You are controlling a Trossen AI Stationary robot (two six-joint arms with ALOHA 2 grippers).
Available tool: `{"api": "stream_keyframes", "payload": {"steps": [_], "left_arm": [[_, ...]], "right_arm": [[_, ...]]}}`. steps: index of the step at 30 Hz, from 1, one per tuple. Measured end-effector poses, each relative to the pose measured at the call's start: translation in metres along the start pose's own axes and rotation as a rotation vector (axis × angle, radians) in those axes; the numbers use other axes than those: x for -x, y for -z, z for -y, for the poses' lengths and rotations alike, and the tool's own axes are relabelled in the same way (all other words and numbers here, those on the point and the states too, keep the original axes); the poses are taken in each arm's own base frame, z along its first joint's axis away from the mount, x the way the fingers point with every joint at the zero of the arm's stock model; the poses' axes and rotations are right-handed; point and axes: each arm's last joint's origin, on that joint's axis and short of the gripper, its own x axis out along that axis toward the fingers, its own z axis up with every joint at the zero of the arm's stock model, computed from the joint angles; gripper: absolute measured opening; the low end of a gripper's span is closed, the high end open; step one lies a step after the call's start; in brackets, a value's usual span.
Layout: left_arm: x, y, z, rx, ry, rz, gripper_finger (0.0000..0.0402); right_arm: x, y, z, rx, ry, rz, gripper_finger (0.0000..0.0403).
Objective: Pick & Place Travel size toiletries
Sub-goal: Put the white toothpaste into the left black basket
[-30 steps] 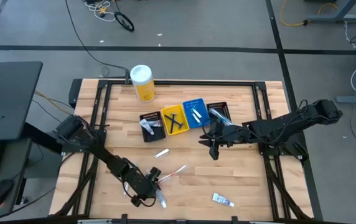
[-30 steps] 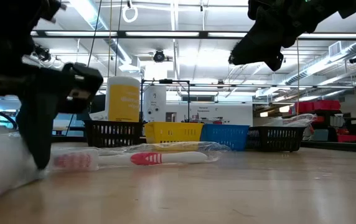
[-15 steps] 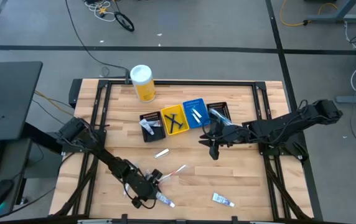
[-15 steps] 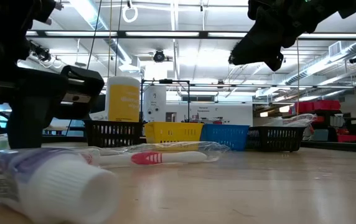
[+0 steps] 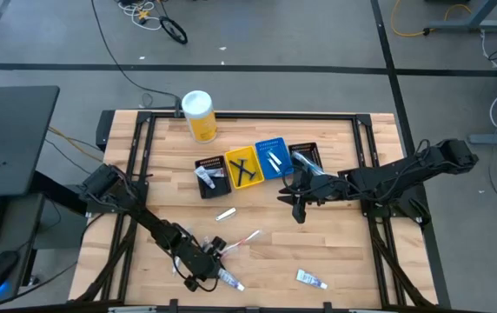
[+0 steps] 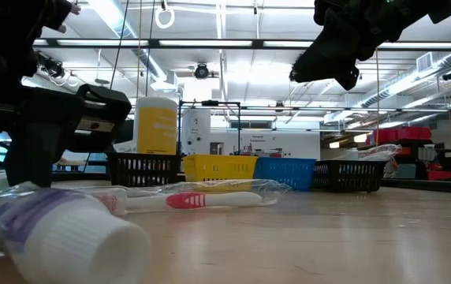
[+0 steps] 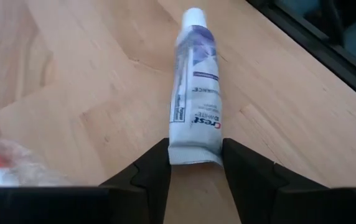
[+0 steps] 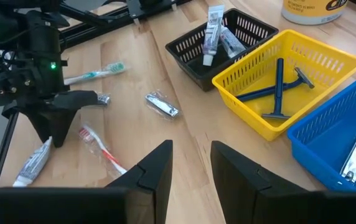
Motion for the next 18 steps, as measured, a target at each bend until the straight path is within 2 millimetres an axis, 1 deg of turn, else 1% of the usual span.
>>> {"api": "stream_keyframes", "payload": {"steps": [5, 11, 18], "left_arm": [[0.007, -0.007, -0.004, 0.028, -0.084, 0.037, 0.015], [0.007, -0.008, -0.007, 0.069, -0.018, 0.037, 0.0149], [0.006, -0.01, -0.014, 0.097, -0.025, 0.048, 0.0126]], "right_arm": [[0.0, 0.0, 0.0, 0.0, 0.0, 0.0, 0.0119], [0.0, -0.001, 0.0, -0.003, -0.003, 0.009, 0.0119], [0.0, -0.002, -0.001, -0.011, -0.008, 0.02, 0.0119]]}}
